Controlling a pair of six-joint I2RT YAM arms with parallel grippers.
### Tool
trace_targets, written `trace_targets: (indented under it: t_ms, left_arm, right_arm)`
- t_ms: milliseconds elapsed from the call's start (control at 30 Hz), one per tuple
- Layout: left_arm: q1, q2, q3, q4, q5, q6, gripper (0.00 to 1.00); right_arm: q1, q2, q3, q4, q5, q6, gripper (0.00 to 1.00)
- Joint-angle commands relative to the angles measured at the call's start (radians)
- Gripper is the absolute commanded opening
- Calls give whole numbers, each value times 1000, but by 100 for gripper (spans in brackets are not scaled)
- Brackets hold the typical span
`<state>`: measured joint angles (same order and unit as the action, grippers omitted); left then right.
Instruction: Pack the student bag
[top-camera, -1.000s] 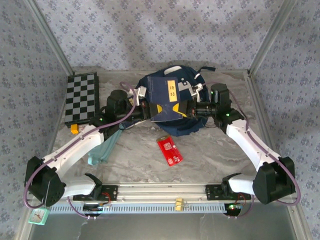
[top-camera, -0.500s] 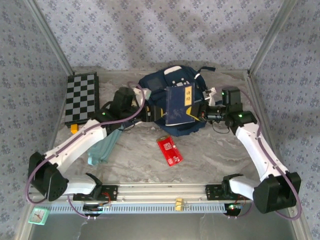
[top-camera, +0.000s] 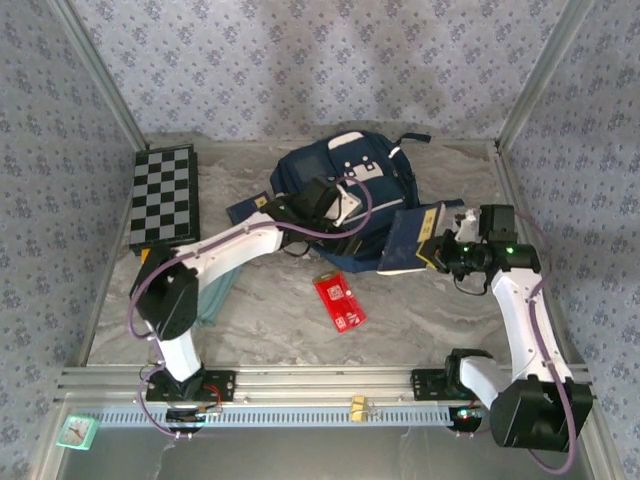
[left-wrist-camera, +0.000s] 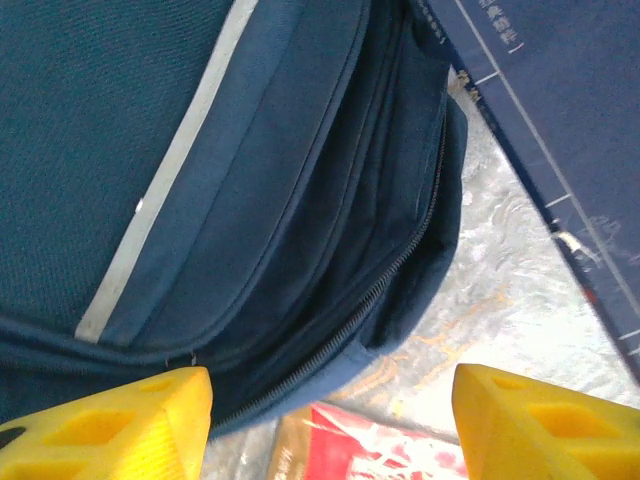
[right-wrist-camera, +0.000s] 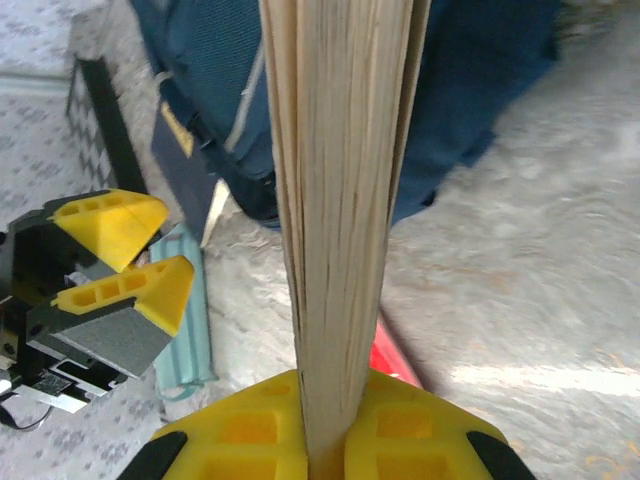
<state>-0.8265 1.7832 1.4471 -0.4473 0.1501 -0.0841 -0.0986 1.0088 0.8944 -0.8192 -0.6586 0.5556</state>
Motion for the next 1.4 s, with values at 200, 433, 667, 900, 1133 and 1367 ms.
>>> trace_targets:
  t_ms: [200, 433, 667, 900, 1133, 1367]
  left_arm:
    - [-25, 200, 191, -22, -78, 209, 67]
    - [-39, 362, 341, -54, -158, 286, 68]
    - [-39, 473, 453, -47, -241, 294, 53]
    - [-39, 478, 491, -80, -235, 303, 11]
    - [-37, 334, 463, -95, -228, 266, 0]
    - [-22, 212, 497, -144, -291, 223, 0]
  right_arm:
    - [-126, -35, -28, -31, 31, -15, 0]
    - [-147, -26, -31, -10, 2, -8, 0]
    - [-155, -26, -37, -1, -7, -14, 0]
    - [-165, -31, -33, -11, -14, -13, 0]
    - [-173, -29, -5, -25, -17, -16, 0]
    - [-162, -24, 36, -51, -64, -26, 0]
